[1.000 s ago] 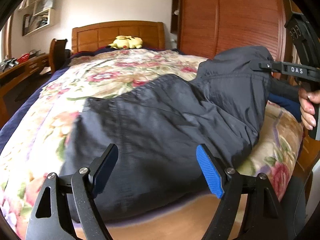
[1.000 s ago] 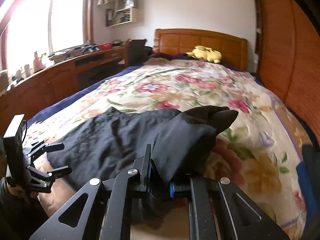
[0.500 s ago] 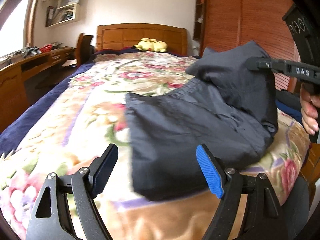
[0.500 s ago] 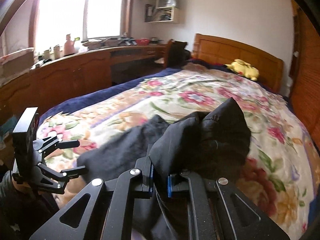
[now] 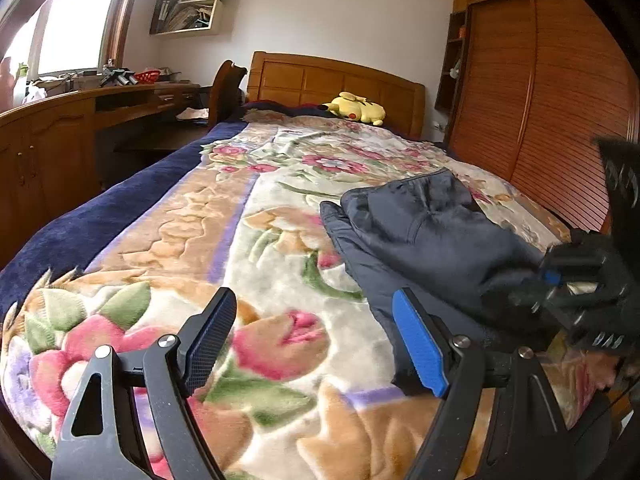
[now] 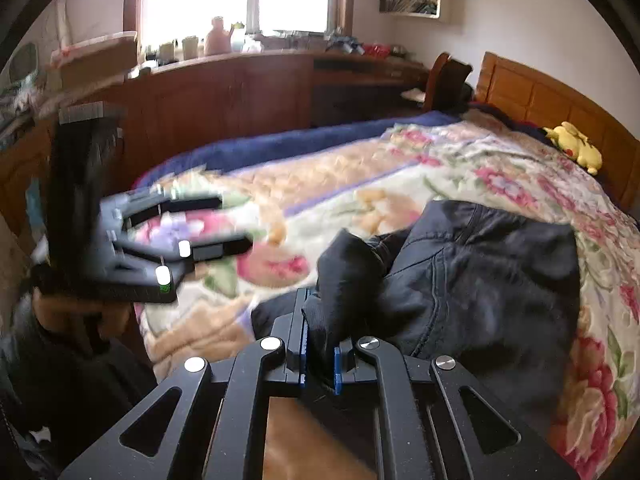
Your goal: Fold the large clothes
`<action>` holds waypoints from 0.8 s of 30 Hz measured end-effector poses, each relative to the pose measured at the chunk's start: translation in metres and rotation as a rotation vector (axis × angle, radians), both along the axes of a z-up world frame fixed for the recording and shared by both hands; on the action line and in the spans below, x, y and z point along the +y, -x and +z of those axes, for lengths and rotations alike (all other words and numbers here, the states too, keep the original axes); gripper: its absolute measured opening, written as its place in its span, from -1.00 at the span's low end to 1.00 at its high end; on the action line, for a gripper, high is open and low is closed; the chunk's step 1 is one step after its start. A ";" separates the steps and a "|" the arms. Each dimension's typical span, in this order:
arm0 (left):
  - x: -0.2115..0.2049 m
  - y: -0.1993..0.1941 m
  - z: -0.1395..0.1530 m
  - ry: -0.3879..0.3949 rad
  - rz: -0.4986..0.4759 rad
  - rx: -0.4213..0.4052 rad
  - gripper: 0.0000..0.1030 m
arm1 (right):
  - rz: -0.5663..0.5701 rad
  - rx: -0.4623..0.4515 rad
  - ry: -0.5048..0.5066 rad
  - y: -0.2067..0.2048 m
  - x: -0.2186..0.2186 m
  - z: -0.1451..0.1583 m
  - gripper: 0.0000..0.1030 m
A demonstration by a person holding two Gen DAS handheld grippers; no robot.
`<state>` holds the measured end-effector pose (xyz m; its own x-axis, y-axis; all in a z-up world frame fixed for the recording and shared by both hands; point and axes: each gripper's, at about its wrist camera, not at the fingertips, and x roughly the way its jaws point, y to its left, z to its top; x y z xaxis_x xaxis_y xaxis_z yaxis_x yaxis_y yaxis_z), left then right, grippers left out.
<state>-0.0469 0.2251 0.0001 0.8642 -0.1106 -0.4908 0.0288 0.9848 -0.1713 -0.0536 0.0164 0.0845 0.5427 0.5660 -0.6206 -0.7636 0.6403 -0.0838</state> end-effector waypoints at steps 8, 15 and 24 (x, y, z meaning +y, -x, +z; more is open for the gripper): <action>0.005 -0.002 -0.003 0.004 0.007 0.005 0.58 | -0.019 -0.005 -0.042 -0.008 -0.014 0.013 0.20; 0.002 -0.004 -0.004 -0.004 -0.009 0.003 0.58 | -0.149 -0.127 -0.088 -0.018 -0.053 0.040 0.29; -0.006 -0.001 -0.004 -0.016 -0.011 0.004 0.58 | -0.271 -0.025 0.039 -0.067 -0.038 -0.028 0.29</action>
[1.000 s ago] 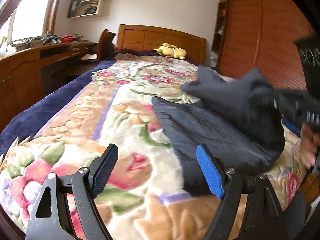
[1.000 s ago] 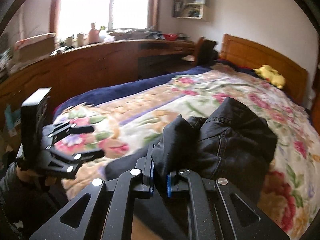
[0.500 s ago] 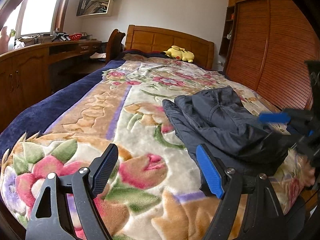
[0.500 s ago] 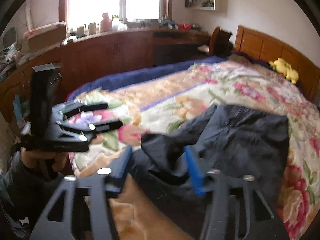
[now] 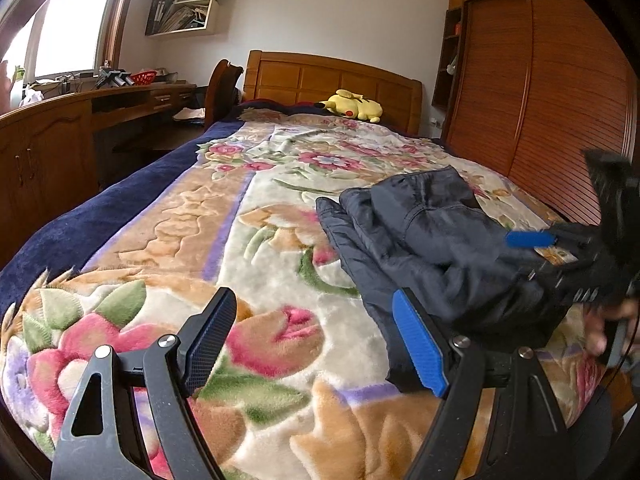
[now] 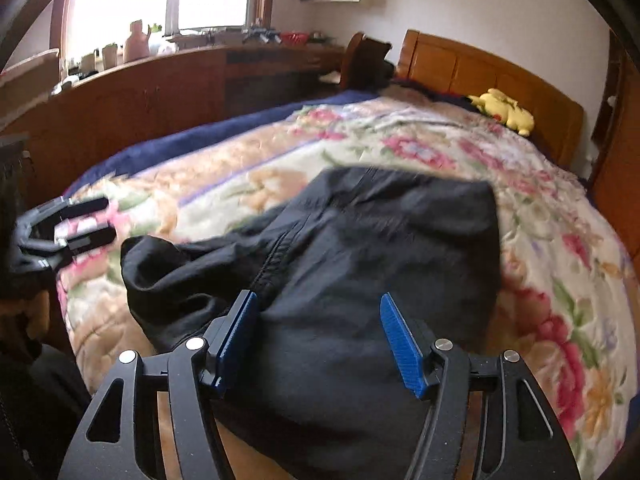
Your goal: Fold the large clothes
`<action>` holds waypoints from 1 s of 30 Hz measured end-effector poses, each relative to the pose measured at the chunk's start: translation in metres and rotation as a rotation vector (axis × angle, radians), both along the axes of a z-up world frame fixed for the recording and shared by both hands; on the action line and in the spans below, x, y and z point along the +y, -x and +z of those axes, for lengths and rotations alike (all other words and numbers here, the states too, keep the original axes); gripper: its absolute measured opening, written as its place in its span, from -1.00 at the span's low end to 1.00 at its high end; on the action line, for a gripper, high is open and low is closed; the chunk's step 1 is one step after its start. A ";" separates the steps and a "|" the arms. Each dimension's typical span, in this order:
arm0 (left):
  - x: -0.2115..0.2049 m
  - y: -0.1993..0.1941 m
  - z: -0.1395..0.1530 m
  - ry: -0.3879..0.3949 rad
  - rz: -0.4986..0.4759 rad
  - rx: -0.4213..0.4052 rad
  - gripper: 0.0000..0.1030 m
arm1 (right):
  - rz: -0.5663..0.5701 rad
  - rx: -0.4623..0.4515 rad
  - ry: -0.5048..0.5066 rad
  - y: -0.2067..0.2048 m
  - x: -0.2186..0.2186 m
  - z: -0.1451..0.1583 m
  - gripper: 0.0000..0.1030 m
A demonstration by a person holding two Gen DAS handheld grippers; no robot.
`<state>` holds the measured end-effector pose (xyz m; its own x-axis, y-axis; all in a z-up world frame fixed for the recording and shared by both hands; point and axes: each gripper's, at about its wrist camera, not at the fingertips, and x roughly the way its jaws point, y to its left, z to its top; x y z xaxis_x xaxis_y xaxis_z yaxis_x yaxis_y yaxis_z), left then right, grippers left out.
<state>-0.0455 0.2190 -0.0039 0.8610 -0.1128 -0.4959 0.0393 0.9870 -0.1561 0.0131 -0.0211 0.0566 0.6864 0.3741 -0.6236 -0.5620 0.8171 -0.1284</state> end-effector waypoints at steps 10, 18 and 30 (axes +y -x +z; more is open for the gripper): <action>0.004 0.003 -0.007 0.008 0.013 0.020 0.58 | 0.087 0.058 0.006 -0.010 0.045 -0.024 0.16; -0.004 0.007 -0.012 -0.004 -0.024 0.032 0.58 | 0.097 0.014 0.006 -0.009 0.014 0.005 0.20; -0.036 -0.004 -0.028 -0.044 -0.120 0.104 0.58 | -0.105 -0.070 0.074 -0.103 -0.053 0.019 0.51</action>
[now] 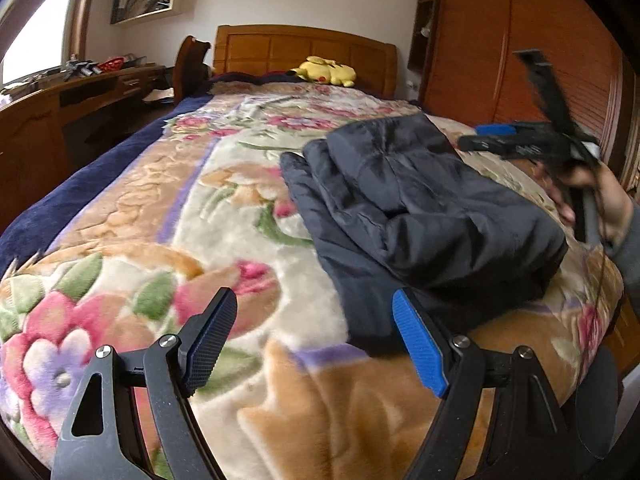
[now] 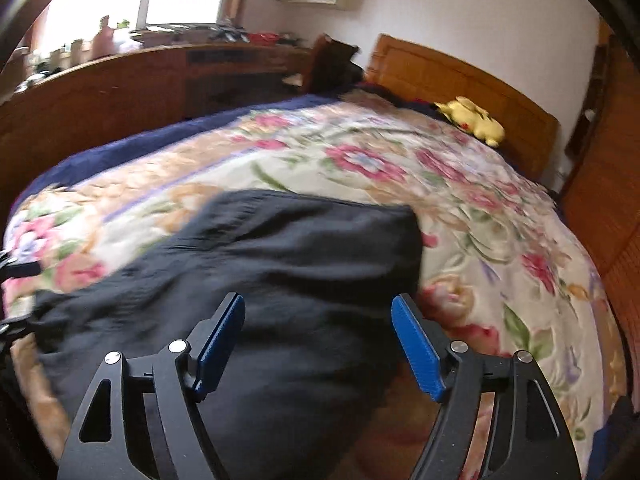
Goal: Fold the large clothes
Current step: 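Close the left tool on the folded jacket bundle edge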
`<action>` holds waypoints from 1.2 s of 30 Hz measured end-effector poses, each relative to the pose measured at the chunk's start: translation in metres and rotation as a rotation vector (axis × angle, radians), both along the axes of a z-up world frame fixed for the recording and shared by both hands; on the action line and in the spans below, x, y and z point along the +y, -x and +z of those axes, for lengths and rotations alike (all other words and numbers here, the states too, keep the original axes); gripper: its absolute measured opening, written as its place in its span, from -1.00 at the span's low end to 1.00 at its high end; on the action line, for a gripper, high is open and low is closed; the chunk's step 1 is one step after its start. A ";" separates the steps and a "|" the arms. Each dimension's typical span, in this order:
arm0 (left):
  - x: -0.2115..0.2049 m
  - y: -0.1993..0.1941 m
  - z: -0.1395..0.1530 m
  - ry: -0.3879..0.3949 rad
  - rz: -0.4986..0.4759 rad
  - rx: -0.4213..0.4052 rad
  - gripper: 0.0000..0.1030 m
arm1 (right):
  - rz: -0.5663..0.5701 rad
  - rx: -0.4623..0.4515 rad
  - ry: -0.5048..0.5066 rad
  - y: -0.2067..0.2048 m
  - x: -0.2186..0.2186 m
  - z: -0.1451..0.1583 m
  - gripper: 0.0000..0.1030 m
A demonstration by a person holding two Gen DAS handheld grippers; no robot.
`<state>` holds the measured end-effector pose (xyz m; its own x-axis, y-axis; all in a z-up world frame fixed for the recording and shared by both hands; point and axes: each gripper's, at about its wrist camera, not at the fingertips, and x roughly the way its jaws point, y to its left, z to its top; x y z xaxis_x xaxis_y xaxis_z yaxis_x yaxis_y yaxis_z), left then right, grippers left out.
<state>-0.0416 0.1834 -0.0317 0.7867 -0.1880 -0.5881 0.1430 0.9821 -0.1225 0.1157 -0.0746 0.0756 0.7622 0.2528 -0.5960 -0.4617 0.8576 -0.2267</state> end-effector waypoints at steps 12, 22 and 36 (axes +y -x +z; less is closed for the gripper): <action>-0.014 -0.007 -0.009 0.036 -0.046 0.052 -0.06 | -0.071 0.128 -0.098 -0.103 -0.011 -0.027 0.81; -0.023 -0.007 -0.008 0.044 -0.060 0.070 -0.06 | -0.049 0.301 -0.206 -0.149 -0.013 -0.058 0.98; -0.028 -0.004 -0.001 0.048 -0.082 0.061 -0.08 | -0.014 0.379 -0.233 -0.163 -0.013 -0.072 0.75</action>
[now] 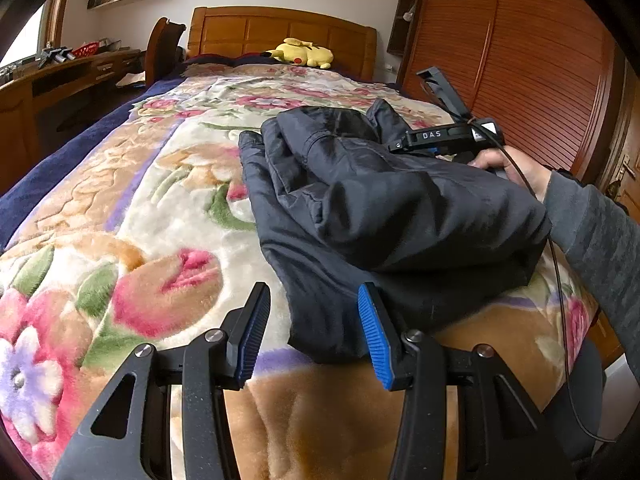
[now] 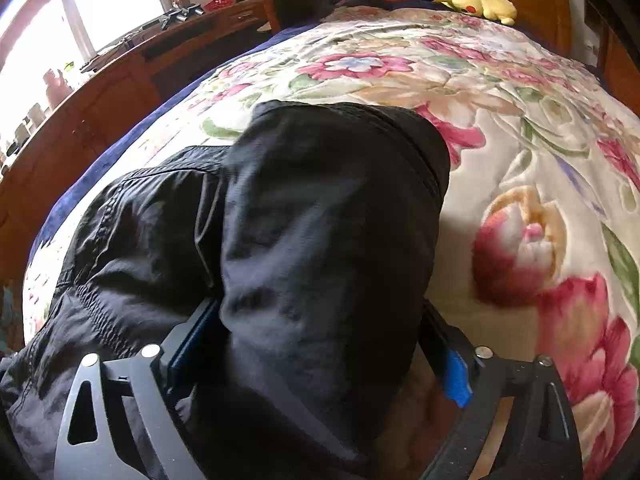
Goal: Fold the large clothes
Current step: 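Close the left tool on the folded jacket bundle edge, then lift the folded jacket with the left tool and carry it off the bed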
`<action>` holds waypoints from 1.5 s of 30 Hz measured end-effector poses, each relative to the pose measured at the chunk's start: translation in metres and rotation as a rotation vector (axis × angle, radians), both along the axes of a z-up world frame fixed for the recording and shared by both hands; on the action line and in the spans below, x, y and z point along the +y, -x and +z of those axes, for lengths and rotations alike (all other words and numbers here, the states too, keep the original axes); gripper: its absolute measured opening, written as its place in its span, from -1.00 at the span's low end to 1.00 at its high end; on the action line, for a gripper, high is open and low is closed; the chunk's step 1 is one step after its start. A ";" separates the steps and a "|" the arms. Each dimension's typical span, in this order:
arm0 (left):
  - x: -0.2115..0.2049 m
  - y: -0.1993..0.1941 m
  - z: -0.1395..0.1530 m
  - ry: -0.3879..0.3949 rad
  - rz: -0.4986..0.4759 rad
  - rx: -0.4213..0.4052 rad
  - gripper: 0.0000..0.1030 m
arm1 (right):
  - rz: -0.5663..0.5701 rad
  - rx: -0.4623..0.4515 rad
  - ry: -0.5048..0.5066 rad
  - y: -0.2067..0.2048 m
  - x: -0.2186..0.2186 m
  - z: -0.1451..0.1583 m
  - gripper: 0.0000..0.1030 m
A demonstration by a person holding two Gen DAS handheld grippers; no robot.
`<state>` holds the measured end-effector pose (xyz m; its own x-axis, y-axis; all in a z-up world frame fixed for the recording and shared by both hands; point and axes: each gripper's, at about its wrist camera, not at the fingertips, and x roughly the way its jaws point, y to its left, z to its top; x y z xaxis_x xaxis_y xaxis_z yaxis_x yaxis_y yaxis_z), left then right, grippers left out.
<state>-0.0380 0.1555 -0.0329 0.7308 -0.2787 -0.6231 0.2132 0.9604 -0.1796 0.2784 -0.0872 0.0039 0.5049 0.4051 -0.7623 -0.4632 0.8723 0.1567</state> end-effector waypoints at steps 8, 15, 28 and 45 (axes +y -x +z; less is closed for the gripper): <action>0.001 -0.004 0.000 0.013 -0.029 0.001 -0.27 | 0.051 -0.033 0.029 0.019 0.005 0.009 0.08; 0.014 -0.006 0.002 0.094 -0.036 0.000 -0.86 | 0.061 -0.093 0.044 0.038 0.007 0.026 -0.31; 0.086 0.030 0.036 0.076 0.109 -0.174 -0.89 | 0.108 -0.231 -0.010 0.098 0.045 0.066 -0.54; 0.284 0.074 0.054 -0.083 0.472 -0.215 -0.89 | 0.356 -0.270 -0.059 0.119 0.265 0.064 -0.59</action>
<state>-0.1122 0.4392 0.0213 0.8788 0.1558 -0.4510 -0.2224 0.9700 -0.0983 0.1589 0.1778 0.0684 0.5040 0.6282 -0.5927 -0.7640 0.6444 0.0332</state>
